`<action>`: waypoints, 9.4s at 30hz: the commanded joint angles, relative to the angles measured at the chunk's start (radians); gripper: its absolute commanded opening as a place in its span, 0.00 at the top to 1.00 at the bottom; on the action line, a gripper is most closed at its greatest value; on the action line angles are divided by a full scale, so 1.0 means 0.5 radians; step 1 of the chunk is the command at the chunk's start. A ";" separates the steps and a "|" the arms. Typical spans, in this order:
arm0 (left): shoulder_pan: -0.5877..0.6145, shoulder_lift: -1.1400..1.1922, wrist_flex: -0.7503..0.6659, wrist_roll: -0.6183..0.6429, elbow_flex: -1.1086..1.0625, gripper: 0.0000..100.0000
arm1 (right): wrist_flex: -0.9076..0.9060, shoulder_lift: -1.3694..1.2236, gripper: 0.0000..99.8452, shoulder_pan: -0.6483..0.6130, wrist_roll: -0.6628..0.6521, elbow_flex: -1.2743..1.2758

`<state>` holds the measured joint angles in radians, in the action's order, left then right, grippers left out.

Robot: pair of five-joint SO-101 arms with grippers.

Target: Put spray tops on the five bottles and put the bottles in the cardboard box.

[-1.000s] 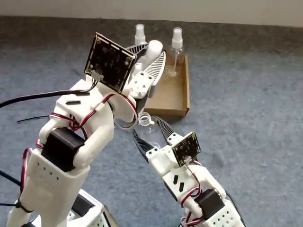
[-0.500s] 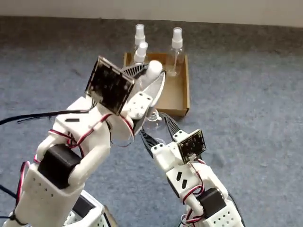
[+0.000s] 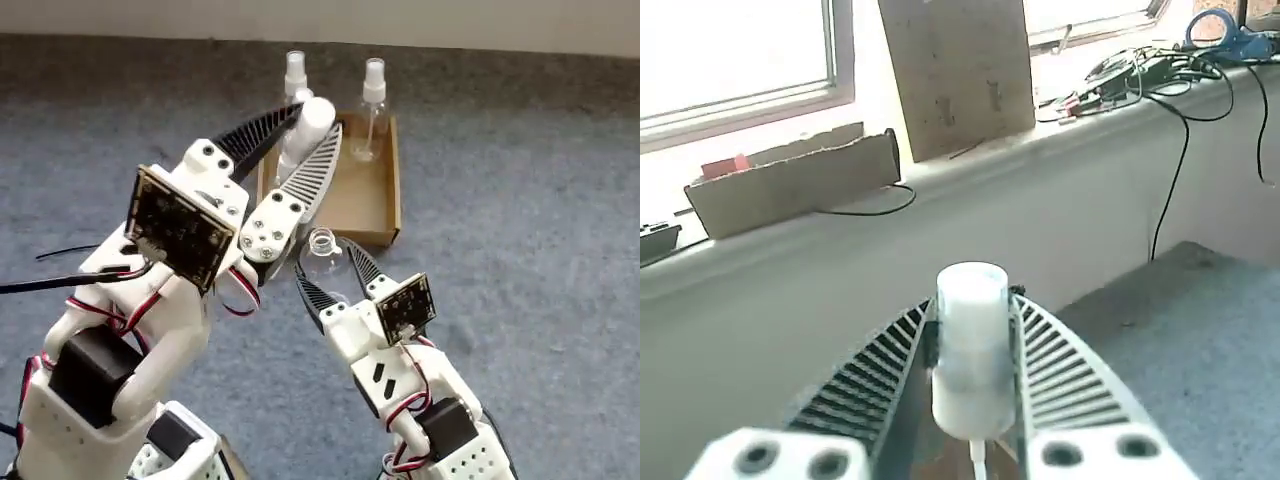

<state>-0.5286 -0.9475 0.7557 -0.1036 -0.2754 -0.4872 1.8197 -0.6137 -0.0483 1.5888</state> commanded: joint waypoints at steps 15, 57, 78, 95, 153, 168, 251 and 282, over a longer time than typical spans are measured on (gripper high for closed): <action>-0.041 0.351 0.055 0.218 0.186 0.99 | 0.002 0.023 1.00 0.023 0.028 -0.014; -0.038 -0.115 0.525 0.114 -0.318 0.82 | -0.002 0.023 1.00 0.026 0.028 -0.014; 0.158 -0.130 0.341 -0.003 -0.615 0.87 | -0.002 0.023 1.00 0.026 0.028 -0.014; 0.106 -0.115 0.390 -0.006 -0.628 0.87 | -0.002 0.023 1.00 0.026 0.028 -0.014; 1.585 -0.133 -0.092 -0.009 -1.643 0.87 | 1.333 -2.803 1.00 0.704 0.025 -1.656; 1.573 -0.130 -0.098 -0.009 -1.674 0.87 | 2.490 -3.411 1.00 0.717 0.028 -1.171; 1.471 -0.130 -0.098 -0.009 -1.702 0.87 | 2.601 -3.834 0.75 0.775 0.015 -1.432; 1.487 -0.140 -0.098 -0.009 -1.695 0.87 | 1.493 -2.355 0.92 1.106 0.018 -1.223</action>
<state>0.2217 -0.9996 0.7281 -0.1174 -1.1331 0.3521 0.5294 -0.0752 -0.0453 0.9628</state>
